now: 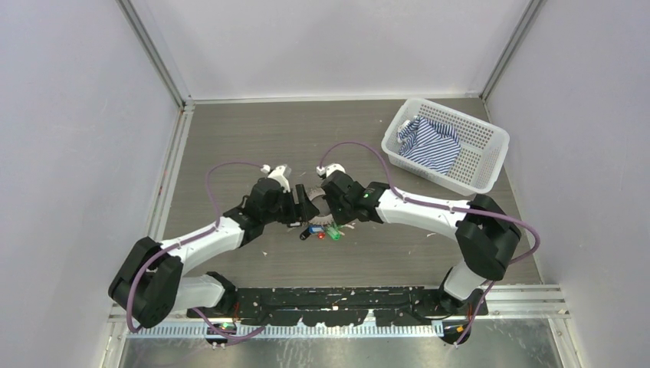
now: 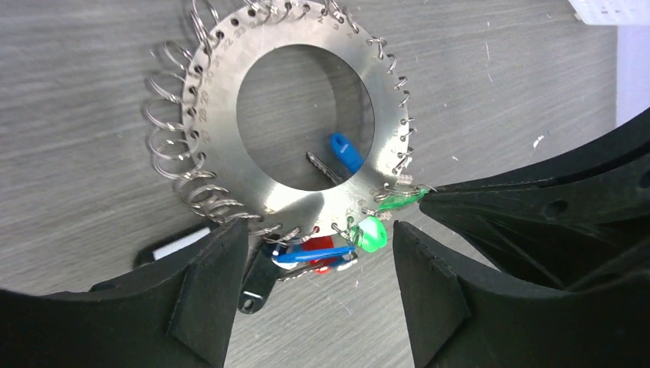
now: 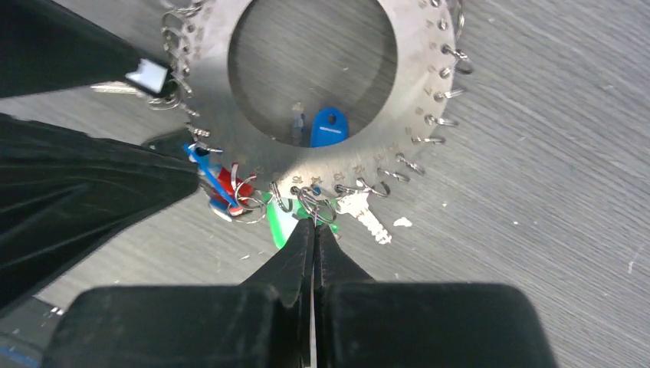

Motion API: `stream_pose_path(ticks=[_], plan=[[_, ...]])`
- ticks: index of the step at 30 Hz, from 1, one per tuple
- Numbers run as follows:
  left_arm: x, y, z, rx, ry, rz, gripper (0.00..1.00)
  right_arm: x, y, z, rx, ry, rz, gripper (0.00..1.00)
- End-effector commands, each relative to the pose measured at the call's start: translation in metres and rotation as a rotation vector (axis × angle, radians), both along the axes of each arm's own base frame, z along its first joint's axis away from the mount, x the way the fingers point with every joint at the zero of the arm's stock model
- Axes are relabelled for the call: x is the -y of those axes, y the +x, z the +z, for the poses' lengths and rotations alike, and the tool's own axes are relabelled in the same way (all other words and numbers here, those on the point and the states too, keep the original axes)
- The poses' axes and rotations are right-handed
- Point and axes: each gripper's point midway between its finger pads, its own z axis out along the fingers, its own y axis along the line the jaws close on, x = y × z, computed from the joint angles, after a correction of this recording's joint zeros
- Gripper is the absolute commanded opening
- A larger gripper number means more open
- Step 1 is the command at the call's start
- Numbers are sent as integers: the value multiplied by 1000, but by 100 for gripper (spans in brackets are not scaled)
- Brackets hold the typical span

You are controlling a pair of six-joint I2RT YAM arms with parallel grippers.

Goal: Remove the keys from the keyring

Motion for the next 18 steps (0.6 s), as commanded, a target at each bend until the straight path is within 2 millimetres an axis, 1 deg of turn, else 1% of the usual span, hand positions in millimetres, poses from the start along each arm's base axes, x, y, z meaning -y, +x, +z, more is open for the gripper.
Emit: stream_pose_path(ticks=[1,6,10,13,15,18], plan=[[17,-9,16,18,-142,-50,69,-20,-17,31,-66,82,92,1],[15,-24,12,41,-141,-86,66,-19,-15,35,-111,69,114,1],[15,-29,9,37,-143,-98,62,-36,-16,55,-190,214,132,1],[14,-33,8,14,-158,-79,59,-41,-17,58,-207,238,132,1],[8,-35,1,-15,-134,-49,57,-39,-19,51,-227,222,122,1],[0,-37,-8,-40,-83,-32,52,-22,-30,25,-300,127,100,1]])
